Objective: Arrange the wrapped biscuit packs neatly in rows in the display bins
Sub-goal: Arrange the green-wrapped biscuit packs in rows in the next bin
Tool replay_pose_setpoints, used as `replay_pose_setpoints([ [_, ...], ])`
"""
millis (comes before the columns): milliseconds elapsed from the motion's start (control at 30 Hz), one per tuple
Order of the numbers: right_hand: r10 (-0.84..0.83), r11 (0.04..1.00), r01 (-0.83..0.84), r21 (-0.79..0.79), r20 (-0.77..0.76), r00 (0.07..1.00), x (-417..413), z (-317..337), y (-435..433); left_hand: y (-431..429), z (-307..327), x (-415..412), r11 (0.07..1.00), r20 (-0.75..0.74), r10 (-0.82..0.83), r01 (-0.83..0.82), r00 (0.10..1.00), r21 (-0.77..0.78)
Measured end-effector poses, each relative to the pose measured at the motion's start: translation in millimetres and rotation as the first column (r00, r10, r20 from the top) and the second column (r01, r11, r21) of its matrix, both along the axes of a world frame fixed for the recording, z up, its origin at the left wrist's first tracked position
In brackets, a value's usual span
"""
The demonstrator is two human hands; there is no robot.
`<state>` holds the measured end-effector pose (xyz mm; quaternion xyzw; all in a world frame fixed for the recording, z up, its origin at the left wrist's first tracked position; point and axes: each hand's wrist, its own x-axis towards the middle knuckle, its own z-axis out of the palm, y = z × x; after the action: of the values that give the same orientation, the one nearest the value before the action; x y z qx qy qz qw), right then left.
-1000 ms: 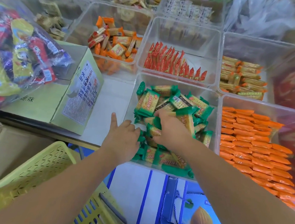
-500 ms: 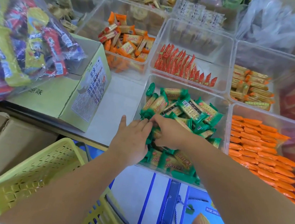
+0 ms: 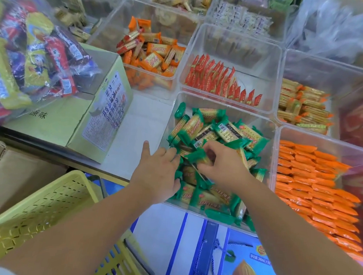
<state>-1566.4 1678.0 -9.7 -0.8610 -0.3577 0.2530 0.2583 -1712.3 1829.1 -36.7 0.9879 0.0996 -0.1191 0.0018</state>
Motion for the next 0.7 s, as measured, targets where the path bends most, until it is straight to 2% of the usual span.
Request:
replay_pose_setpoints([
  [100,-0.145,0.983,0.152,0.104,-0.073,0.987,-1.1,4.0,7.8,1.2,0.9,-0.3,0.999,0.006,0.009,-0.009,1.0,-0.043],
  [267,-0.359,0.891,0.388,0.237,-0.159,0.92,0.6,8.6,31.9,1.0,3.8,-0.3,0.997,0.007,0.024,-0.024,1.0,-0.068],
  [400,-0.27,0.954,0.27,0.13,-0.021,0.963,0.7,1.5,47.4,1.3,5.2,-0.4,0.997,0.032,0.025,-0.022,0.999,-0.072],
  [500,-0.185,0.982,0.184,0.038,0.024,0.982,1.4,-4.0,53.2,2.3,3.8,-0.7,0.997,0.045,0.024,-0.02,0.999,-0.074],
  [633,-0.115,0.984,0.112,0.139,0.012,0.993,2.6,-10.5,59.4,2.7,3.1,-1.6,0.995,0.09,0.035,-0.026,0.995,-0.1],
  [700,-0.08,0.99,0.081,0.114,-0.01,0.997,1.6,-13.6,60.7,1.4,4.0,-2.5,0.992,0.164,0.048,-0.027,0.985,-0.127],
])
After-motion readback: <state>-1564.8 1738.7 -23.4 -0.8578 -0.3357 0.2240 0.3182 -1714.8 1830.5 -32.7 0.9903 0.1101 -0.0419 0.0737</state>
